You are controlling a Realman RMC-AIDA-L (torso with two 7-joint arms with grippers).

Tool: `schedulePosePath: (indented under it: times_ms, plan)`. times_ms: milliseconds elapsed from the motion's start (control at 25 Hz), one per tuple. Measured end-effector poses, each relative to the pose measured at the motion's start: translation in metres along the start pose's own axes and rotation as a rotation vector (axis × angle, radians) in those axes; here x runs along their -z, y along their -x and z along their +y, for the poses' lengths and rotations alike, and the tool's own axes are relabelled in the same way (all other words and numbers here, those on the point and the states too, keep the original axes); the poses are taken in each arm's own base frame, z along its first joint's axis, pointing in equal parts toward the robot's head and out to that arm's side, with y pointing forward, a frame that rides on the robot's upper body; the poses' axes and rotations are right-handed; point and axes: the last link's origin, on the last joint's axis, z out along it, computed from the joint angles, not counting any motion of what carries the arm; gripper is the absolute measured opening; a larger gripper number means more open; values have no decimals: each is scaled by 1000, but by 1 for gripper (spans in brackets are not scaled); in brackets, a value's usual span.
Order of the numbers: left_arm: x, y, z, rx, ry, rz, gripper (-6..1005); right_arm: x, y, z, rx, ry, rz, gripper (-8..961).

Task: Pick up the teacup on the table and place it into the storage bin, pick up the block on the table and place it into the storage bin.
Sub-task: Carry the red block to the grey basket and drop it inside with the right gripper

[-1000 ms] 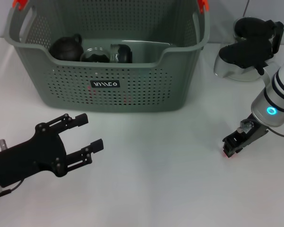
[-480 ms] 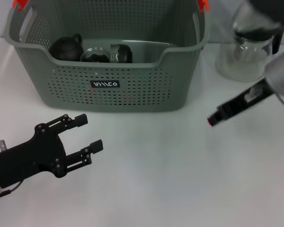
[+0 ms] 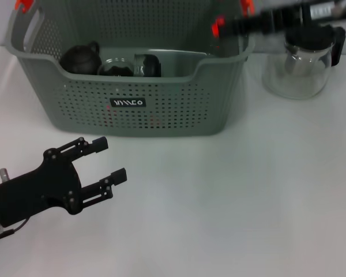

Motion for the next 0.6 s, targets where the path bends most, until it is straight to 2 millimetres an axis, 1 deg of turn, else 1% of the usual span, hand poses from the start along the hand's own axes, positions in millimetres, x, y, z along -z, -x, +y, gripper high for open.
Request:
schedulePosePath:
  times_ms: [40, 80, 120, 200, 280, 400, 520, 600]
  plan:
    - [0, 0, 0, 0, 1, 0, 732, -6, 12, -6, 21, -30, -71, 205]
    - [-1, 0, 0, -1, 1, 0, 732, -6, 12, -6, 21, -30, -71, 205]
    - [-1, 0, 0, -1, 3, 1, 732, -12, 18, -8, 28, -45, -98, 205]
    - [-2, -1, 0, -2, 5, 2, 732, -27, 31, -14, 43, -72, -135, 205]
    - [-1, -1, 0, -1, 5, 2, 732, -48, 38, -19, 64, -81, -123, 205]
    - [-1, 0, 1, 3, 4, 3, 732, -89, 42, -27, 105, -114, -59, 204]
    - [-3, 0, 2, 6, 8, 8, 731, -118, 42, -37, 141, -197, -6, 204]
    - [-9, -2, 1, 1, 20, 15, 731, -130, 39, -42, 160, -239, 34, 220]
